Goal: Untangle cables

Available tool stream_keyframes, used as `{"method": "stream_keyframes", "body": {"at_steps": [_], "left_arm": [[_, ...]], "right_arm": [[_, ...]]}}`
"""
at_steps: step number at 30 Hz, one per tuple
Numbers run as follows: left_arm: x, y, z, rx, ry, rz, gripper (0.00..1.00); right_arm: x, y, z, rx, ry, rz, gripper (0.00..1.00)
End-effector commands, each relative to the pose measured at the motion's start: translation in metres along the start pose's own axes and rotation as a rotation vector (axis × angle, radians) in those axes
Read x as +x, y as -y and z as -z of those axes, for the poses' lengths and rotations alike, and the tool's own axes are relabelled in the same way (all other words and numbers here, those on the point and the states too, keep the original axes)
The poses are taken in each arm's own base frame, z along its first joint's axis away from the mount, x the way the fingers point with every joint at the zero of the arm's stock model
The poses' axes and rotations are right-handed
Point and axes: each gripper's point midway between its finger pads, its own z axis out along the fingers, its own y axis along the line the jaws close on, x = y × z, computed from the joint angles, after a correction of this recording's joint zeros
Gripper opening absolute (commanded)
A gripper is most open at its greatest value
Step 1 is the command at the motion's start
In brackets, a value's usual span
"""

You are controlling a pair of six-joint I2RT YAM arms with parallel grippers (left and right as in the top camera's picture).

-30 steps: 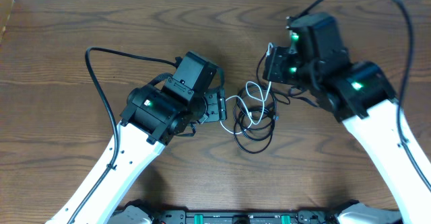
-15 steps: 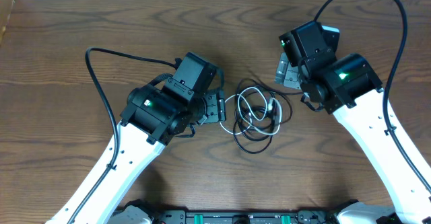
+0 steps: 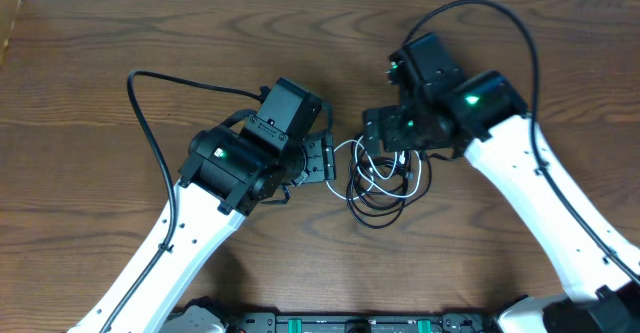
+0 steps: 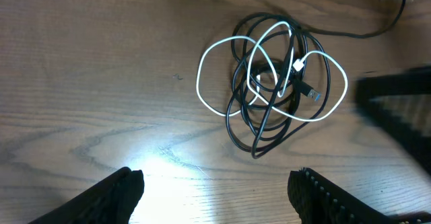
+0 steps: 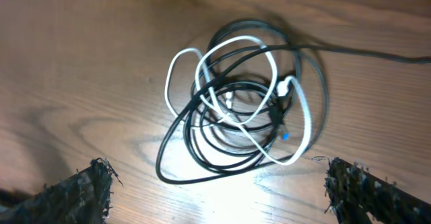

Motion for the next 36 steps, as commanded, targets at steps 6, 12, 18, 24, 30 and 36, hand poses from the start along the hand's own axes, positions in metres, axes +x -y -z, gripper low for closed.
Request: {"method": "stream_keyframes", "body": {"at_steps": [6,12,18,24,30,36], "left_arm": [[-0.002,-0.002,-0.003,-0.018,0.001,-0.001,0.75],[-0.002,-0.003,-0.003,-0.018,0.001,-0.001,0.75],[-0.004,-0.004,-0.003,-0.025,0.010,-0.001,0.75],[-0.004,-0.004,-0.003,-0.025,0.010,-0.001,0.75],[-0.004,-0.003,-0.003,-0.023,0.013,-0.001,0.75],[-0.004,-0.003,-0.003,-0.023,0.013,-0.001,0.75]], "right_arm": [[0.018,-0.002,-0.060,0.062,-0.154,0.067,0.78],[0.024,0.009,-0.092,0.118,-0.232,0.111,0.71],[0.032,0.012,-0.113,0.123,-0.296,0.186,0.64],[0.039,0.016,-0.132,0.141,-0.345,0.190,0.57],[0.030,0.013,-0.146,0.126,-0.314,0.207,0.45],[0.018,0.008,-0.150,0.107,-0.260,0.211,0.26]]}}
